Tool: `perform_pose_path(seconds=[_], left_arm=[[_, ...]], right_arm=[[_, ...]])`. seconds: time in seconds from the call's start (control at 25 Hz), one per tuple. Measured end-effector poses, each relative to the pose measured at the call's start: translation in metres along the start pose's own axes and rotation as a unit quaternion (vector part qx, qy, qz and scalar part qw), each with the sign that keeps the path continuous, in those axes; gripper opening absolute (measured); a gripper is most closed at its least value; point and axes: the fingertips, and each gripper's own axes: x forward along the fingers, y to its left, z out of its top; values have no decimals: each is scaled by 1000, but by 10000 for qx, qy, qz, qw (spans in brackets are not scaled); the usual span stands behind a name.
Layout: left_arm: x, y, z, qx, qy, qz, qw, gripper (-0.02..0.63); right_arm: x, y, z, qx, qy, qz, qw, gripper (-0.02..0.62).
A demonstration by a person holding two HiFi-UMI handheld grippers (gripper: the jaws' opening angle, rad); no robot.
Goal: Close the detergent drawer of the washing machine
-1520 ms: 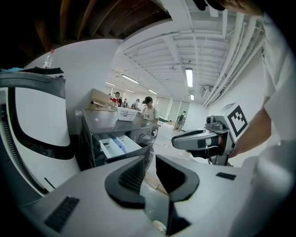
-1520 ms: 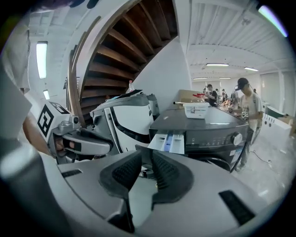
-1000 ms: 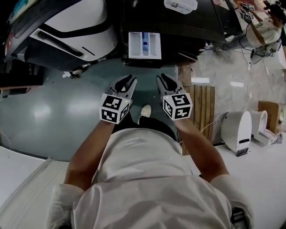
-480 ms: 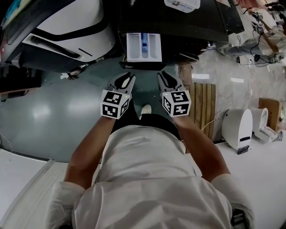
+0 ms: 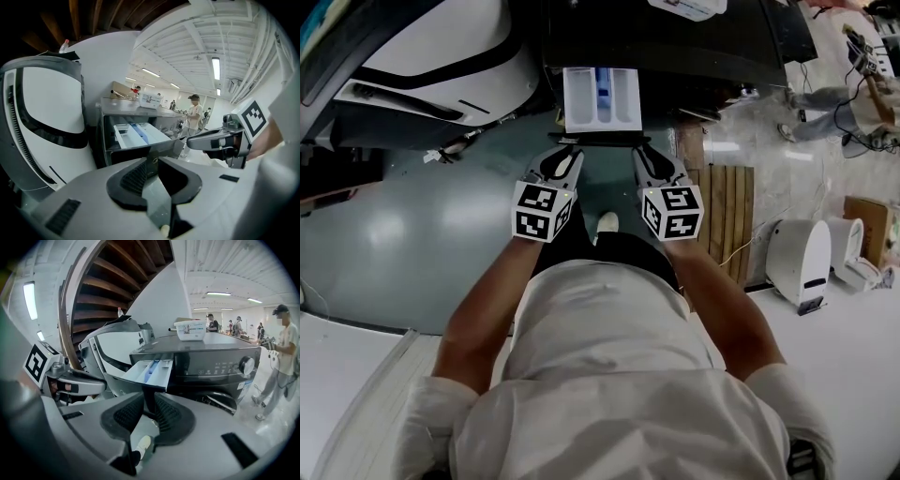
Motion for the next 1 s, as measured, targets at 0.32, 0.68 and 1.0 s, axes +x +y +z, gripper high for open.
perform_pose_path(seconds=[0.32, 0.68, 1.0], left_arm=[[9, 6, -3, 42, 165, -5, 9999, 67], [16, 9, -2, 49, 239, -46, 9997, 58], [21, 14, 3, 23, 242, -57, 9997, 58]], right_arm=[[5, -6, -2, 40, 50, -94, 9999, 63], [9, -14, -2, 215, 59, -242, 9995, 55], [16, -16, 3, 243, 85, -204, 9995, 55]])
